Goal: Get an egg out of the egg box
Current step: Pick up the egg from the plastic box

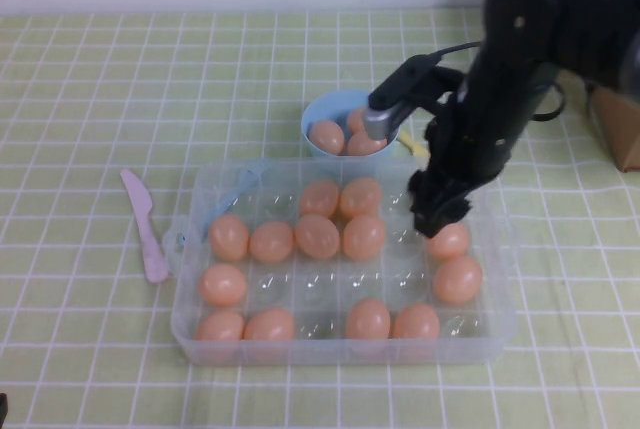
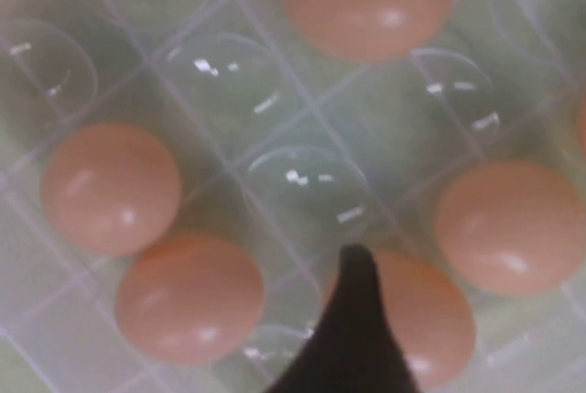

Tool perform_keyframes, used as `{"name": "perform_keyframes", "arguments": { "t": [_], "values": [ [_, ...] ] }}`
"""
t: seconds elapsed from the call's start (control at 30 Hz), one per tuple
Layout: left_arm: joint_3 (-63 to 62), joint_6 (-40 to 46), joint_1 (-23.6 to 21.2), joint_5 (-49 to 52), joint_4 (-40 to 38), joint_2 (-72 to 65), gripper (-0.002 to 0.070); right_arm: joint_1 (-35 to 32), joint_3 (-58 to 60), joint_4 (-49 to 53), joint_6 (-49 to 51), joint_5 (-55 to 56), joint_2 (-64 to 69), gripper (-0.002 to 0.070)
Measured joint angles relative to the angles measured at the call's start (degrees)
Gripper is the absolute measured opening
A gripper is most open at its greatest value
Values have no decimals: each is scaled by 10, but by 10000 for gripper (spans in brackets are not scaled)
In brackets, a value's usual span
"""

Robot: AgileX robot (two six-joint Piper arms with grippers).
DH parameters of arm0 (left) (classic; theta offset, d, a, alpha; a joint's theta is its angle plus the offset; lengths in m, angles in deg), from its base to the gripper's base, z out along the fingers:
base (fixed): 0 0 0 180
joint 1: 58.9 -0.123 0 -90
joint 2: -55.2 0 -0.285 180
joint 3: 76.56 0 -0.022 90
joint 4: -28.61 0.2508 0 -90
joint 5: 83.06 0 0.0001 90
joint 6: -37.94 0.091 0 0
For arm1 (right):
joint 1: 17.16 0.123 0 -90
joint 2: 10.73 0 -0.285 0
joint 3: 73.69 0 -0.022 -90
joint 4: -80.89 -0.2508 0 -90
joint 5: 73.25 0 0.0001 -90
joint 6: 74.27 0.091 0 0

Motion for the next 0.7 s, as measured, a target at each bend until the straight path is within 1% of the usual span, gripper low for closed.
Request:
{"name": "perform_keyframes", "arguments": {
  "t": [0.03,0.07,0.1,0.17,0.37,0.57,0.63,0.7],
  "values": [
    [0,0,0,0,0,0,-4,6,-12,-1,-1,0,14,481],
    [0,0,0,0,0,0,-4,10,-22,-2,-1,0,27,530],
    [0,0,0,0,0,0,-4,15,-34,-3,-1,0,40,562],
    [0,0,0,0,0,0,-4,24,-57,-8,-1,0,63,590],
    [0,0,0,0,0,0,-3,39,-114,-22,-1,9,121,592],
    [0,0,0,0,0,0,-4,41,-132,-52,-1,21,158,588],
    [0,0,0,0,0,0,-4,41,-132,-56,-1,22,166,568],
    [0,0,0,0,0,0,-4,41,-132,-58,-1,22,168,519]
  ]
}}
